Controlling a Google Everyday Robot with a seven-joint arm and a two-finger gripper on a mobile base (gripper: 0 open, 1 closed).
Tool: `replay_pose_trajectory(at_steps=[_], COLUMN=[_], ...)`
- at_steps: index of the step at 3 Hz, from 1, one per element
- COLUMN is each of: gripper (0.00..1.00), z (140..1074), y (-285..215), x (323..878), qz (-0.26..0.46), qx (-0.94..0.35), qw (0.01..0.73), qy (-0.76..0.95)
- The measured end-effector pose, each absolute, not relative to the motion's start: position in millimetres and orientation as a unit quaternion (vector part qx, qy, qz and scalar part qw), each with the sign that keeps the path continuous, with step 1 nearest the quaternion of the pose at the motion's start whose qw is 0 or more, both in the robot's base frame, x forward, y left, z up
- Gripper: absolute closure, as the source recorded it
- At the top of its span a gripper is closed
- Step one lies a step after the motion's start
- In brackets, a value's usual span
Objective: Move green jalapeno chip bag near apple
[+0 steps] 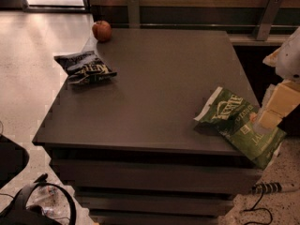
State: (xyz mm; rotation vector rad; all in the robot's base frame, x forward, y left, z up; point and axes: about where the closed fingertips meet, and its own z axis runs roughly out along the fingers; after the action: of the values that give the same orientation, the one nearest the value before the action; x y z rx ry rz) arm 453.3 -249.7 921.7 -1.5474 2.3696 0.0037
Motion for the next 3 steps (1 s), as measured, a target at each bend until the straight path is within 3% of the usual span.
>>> replay_pose_trajectory(at_steps=[3], gripper=[0.0], z=[852], y=[-239], x=[444], qz=[0.082], qx=[-0.506], qw=[0.164], qy=[0.843])
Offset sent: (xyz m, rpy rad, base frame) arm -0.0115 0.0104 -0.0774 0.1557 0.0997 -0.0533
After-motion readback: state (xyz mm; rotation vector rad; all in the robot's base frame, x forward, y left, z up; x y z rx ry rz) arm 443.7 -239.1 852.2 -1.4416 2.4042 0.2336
